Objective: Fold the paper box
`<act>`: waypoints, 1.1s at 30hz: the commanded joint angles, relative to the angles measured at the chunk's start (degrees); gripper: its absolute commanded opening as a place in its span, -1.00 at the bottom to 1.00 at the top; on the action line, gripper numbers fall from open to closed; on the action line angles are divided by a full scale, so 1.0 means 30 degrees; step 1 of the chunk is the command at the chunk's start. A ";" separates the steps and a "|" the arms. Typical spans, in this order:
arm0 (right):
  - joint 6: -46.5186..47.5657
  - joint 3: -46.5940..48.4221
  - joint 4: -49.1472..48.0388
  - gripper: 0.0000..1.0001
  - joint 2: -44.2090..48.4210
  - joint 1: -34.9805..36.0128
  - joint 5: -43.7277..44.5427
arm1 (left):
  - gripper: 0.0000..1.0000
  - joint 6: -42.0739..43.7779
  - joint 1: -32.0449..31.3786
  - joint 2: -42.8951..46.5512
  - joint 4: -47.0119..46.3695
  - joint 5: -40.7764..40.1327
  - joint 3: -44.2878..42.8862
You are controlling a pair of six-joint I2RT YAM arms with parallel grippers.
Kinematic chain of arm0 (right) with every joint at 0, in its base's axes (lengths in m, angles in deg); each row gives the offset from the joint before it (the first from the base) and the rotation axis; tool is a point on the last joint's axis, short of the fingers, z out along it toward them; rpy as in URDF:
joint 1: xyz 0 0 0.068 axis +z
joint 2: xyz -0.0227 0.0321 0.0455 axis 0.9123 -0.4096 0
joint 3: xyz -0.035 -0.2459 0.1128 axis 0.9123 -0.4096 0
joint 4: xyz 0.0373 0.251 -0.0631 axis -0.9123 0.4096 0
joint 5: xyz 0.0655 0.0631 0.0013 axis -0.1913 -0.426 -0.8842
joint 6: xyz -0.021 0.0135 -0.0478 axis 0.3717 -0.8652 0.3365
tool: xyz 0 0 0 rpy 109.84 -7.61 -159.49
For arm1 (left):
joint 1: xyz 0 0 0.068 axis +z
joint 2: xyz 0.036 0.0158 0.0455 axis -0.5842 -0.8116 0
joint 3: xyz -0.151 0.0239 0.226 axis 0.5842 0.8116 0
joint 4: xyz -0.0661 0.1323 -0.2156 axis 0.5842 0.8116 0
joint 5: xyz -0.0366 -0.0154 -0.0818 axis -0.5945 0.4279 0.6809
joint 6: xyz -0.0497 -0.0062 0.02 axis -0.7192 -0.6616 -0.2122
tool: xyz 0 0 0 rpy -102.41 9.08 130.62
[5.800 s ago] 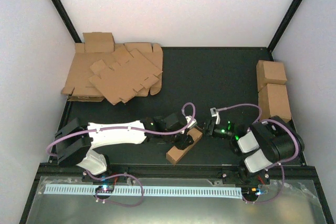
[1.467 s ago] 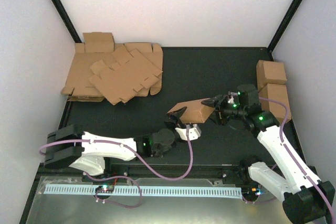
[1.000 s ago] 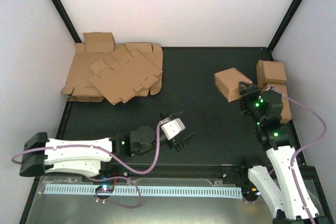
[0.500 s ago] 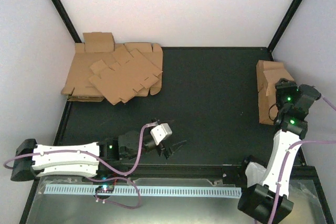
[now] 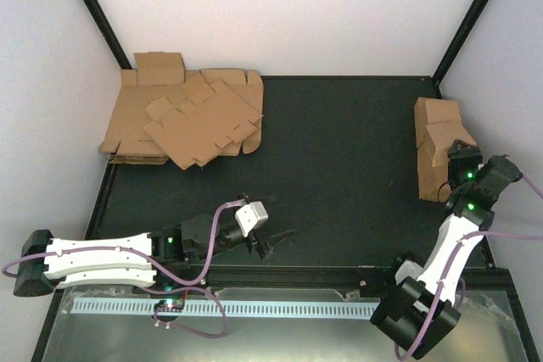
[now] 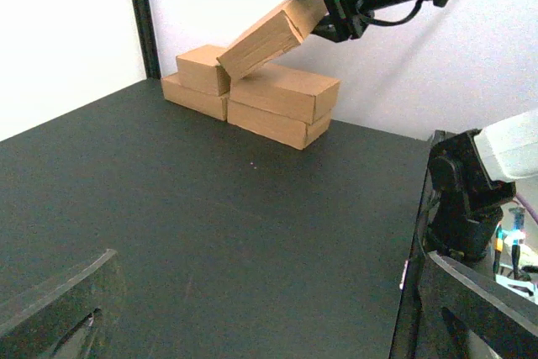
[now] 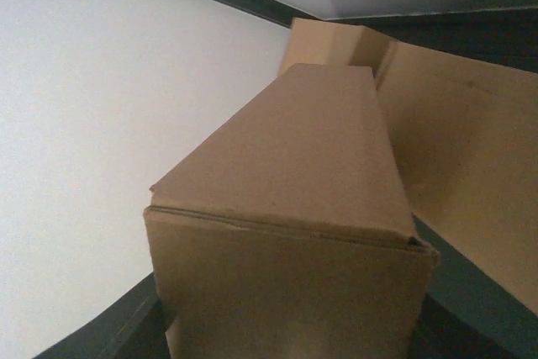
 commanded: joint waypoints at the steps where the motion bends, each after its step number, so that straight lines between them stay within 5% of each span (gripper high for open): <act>1: 0.0086 -0.1174 -0.2063 -0.07 0.0827 -0.0411 -0.0073 | 0.97 0.0050 -0.0076 0.0233 0.0032 0.0670 0.0083; 21: -0.0379 -0.3187 -0.3964 0.03 -0.1064 -0.1610 -0.0985 | 0.97 0.0234 -0.0069 0.0313 0.0109 0.1197 -0.0032; 33: -0.1272 -0.1141 -0.3614 0.04 -0.0373 -0.1711 -0.1776 | 0.97 0.0351 -0.0076 0.0194 0.0116 0.1448 -0.0098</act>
